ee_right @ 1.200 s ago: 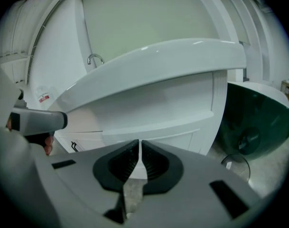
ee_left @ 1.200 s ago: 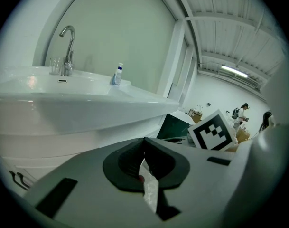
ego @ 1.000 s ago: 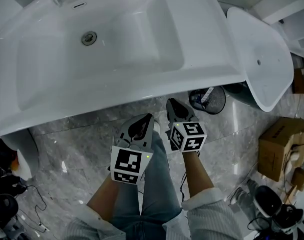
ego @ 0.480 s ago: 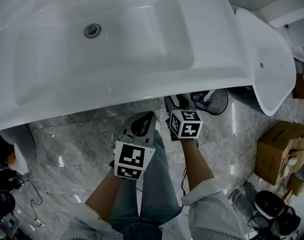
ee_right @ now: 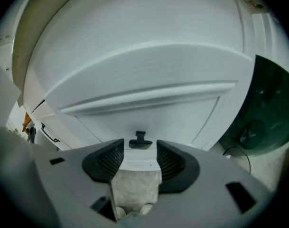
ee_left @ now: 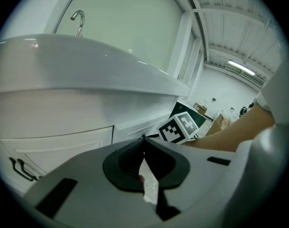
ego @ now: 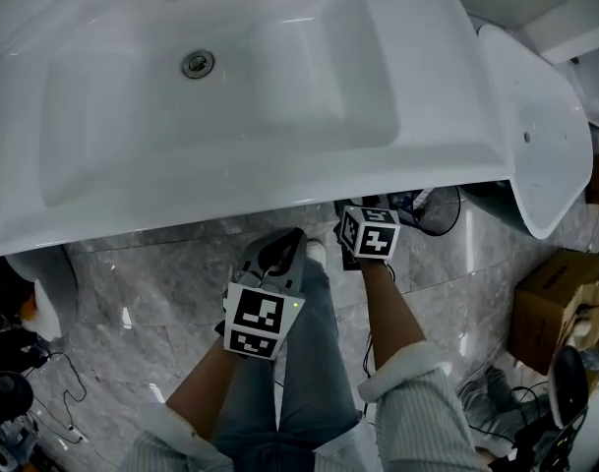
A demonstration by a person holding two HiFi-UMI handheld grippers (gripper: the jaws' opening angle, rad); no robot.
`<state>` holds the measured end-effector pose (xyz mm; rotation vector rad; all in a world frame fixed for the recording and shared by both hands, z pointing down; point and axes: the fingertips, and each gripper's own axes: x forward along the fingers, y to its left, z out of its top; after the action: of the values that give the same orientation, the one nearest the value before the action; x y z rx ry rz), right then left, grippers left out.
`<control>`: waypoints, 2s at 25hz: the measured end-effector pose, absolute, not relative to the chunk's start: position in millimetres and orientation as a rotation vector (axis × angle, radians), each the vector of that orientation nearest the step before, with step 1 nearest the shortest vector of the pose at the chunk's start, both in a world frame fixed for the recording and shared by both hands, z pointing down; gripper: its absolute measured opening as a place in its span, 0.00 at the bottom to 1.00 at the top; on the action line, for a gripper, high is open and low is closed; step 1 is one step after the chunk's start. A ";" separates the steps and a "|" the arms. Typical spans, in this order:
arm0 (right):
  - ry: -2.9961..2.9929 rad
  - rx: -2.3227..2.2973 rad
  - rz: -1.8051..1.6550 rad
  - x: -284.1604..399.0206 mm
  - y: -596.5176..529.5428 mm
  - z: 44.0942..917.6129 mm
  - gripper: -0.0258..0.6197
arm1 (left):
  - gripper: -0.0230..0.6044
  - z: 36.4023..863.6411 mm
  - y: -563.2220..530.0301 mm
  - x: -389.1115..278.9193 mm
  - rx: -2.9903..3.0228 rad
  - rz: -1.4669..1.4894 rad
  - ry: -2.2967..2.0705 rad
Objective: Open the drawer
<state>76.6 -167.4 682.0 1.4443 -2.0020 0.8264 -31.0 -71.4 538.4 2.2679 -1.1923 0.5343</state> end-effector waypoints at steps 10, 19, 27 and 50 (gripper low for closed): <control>-1.993 1.433 0.819 78.3 -174.7 686.0 0.36 | 0.06 526.5 -63.6 -34.1 2.287 0.556 -1.188; -2.036 1.404 0.890 73.4 -174.7 689.5 0.32 | 0.06 526.1 -53.7 -31.5 2.296 0.571 -1.165; -1.980 1.413 0.853 71.2 -173.3 690.4 0.26 | 0.06 521.4 -51.1 -22.2 2.322 0.604 -1.137; -1.965 1.483 0.927 76.6 -127.0 684.6 0.26 | 0.06 518.8 -47.6 12.3 2.364 0.618 -1.066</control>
<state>76.6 -127.0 684.6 1.4827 -1.9654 0.9269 12.3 -47.6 518.8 2.3637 -1.0659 0.6179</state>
